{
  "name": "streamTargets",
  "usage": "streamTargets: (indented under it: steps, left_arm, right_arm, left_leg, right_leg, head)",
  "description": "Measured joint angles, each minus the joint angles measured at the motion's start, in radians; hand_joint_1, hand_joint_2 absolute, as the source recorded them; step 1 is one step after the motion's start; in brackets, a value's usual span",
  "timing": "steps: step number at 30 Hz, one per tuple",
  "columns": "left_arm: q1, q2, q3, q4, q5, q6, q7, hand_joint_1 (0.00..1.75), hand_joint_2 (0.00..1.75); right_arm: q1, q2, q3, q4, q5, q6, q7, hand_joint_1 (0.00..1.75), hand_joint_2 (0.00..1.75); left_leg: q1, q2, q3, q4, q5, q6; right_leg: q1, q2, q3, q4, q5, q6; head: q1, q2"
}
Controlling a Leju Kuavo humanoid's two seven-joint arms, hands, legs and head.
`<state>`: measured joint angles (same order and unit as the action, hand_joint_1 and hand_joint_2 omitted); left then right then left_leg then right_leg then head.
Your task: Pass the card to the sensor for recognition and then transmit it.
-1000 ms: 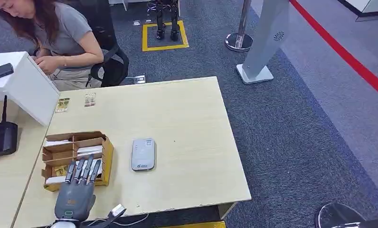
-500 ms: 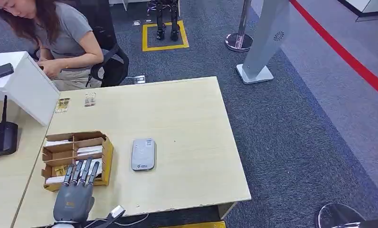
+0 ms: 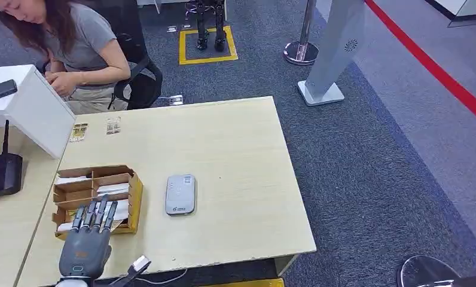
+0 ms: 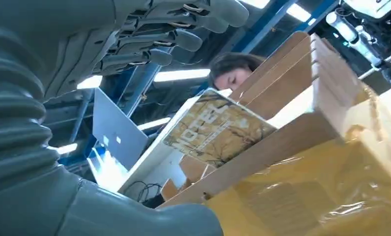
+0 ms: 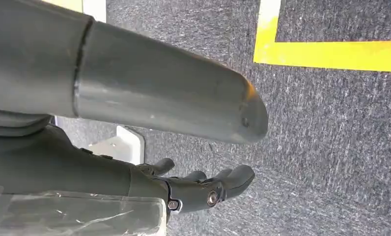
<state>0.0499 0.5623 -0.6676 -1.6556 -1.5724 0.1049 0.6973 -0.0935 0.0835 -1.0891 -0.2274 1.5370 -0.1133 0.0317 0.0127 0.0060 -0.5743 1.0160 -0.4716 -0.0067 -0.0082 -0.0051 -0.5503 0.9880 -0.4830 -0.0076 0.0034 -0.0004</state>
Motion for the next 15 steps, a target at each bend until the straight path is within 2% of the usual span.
streamTargets:
  steps: [15]
  left_arm:
    - [0.003, 0.012, 0.050, 0.000, 0.000, -0.010, 0.000, 0.00, 1.75]
  right_arm:
    - [0.000, 0.000, 0.000, 0.000, 0.014, 0.001, 0.000, 0.00, 0.00]
  left_leg:
    - [0.000, 0.000, 0.000, 0.000, 0.000, 0.000]
  right_leg:
    - [0.000, 0.000, 0.000, 0.000, 0.000, 0.000]
  head:
    - [0.000, 0.000]
